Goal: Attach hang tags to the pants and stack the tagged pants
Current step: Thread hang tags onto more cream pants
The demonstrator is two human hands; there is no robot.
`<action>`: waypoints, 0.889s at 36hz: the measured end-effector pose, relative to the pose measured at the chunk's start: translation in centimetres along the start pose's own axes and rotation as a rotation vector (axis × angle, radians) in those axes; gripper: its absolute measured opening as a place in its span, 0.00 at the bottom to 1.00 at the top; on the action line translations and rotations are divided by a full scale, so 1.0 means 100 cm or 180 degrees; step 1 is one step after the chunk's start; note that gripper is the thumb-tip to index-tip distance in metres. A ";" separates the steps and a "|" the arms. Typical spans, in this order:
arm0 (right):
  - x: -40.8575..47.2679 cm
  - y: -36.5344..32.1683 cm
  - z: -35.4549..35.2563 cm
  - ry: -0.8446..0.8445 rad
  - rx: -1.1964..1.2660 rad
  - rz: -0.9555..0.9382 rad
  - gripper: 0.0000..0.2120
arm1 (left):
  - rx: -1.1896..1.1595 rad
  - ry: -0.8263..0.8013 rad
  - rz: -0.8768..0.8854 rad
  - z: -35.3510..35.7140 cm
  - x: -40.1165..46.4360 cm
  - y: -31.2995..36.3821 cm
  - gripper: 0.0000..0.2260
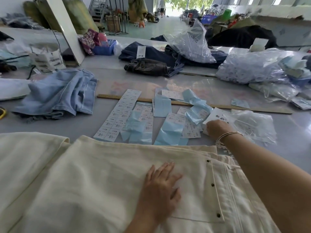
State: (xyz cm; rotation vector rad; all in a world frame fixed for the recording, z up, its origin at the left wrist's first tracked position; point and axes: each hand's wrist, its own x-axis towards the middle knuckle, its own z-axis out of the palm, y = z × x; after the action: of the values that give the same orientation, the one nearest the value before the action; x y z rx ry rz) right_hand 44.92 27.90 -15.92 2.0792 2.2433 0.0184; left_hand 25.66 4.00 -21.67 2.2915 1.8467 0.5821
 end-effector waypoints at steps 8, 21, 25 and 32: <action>-0.002 0.006 0.001 0.0438 0.0530 0.0250 0.10 | -0.0034 0.0059 -0.0002 -0.002 0.000 0.002 0.18; -0.037 -0.004 -0.022 0.1603 0.1801 -0.0194 0.09 | -0.4277 -0.0267 -0.1908 -0.043 0.052 -0.015 0.12; -0.104 -0.054 -0.029 0.2059 0.1403 -0.1873 0.04 | -0.5701 -0.0658 -0.2531 -0.062 0.092 -0.026 0.27; -0.118 -0.072 -0.018 0.1260 0.1819 -0.2708 0.14 | -0.3599 0.0325 -0.2516 -0.035 0.131 -0.049 0.11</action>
State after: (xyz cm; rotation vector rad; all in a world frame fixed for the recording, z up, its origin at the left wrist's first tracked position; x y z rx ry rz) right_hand 38.52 15.65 -13.96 1.1373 3.5260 -0.3215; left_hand 22.13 17.31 -17.45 0.7689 1.5838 1.1623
